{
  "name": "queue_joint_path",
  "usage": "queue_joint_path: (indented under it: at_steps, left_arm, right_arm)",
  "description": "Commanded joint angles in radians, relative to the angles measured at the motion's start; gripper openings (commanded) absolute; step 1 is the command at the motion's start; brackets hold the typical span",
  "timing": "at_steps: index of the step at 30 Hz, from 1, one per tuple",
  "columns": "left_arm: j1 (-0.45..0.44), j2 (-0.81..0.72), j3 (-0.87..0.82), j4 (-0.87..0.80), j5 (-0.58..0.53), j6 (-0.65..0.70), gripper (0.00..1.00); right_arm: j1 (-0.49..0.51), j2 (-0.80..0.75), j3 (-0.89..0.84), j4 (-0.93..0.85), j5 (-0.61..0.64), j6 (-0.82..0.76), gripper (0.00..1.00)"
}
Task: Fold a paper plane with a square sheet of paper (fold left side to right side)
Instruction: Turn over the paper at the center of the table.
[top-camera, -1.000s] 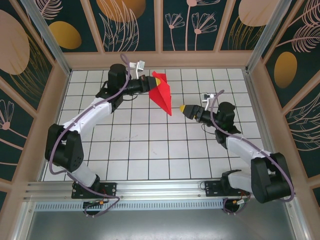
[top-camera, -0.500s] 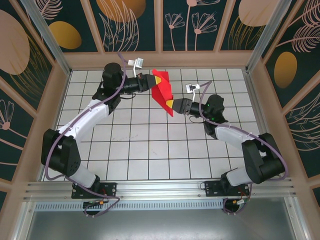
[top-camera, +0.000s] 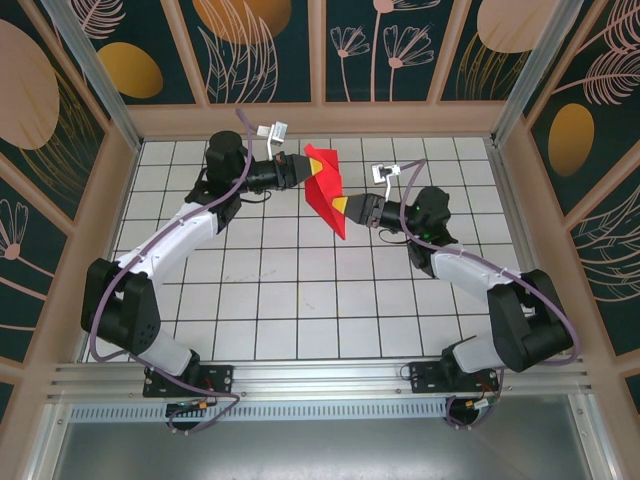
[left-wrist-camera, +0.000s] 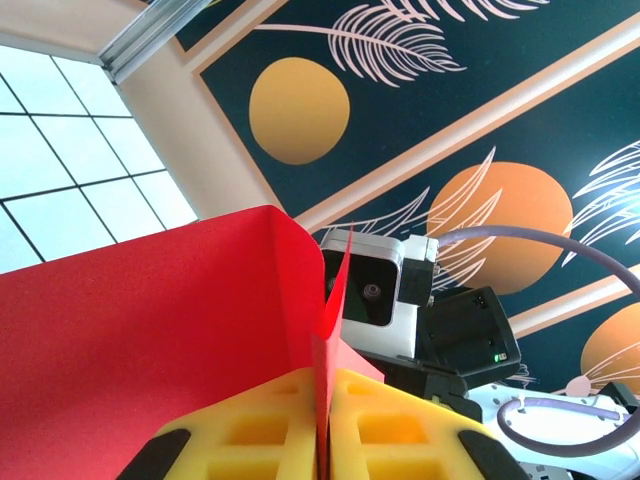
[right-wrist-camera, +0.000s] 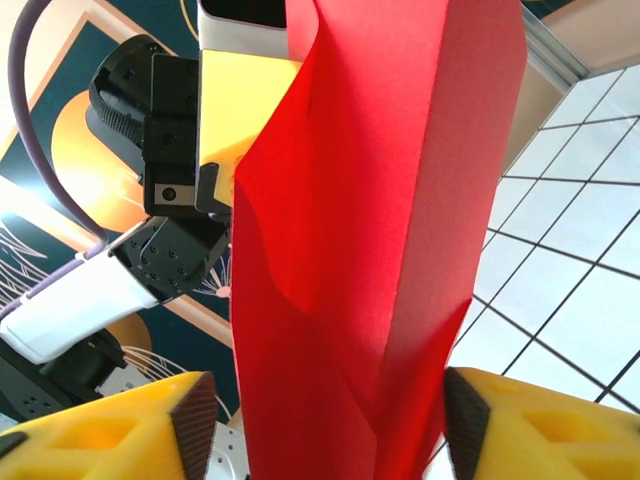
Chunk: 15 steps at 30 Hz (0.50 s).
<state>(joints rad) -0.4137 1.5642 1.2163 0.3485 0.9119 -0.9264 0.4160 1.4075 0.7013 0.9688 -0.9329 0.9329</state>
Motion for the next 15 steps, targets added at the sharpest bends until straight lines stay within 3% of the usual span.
queue_joint_path:
  at_steps: [1,6,13,14,15]
  left_arm:
    - [-0.004,-0.005,-0.008,0.031,0.011,-0.006,0.12]
    - [-0.004,0.002,-0.008,0.017,0.010,0.005,0.13]
    - [-0.004,0.002,0.009,-0.068,-0.022,0.073,0.22]
    - [-0.003,0.001,0.013,-0.086,-0.034,0.084,0.24]
    - [-0.003,-0.003,0.019,-0.114,-0.056,0.105,0.34]
  right_arm:
    - [0.006,-0.033,0.038,-0.030,0.002,-0.038,0.56]
    - [0.008,-0.044,0.049,-0.123,0.021,-0.087,0.45]
    - [0.015,-0.060,0.073,-0.268,0.064,-0.169,0.15]
    - [0.017,-0.066,0.076,-0.291,0.076,-0.183,0.12]
    - [0.017,-0.072,0.080,-0.325,0.092,-0.205,0.11]
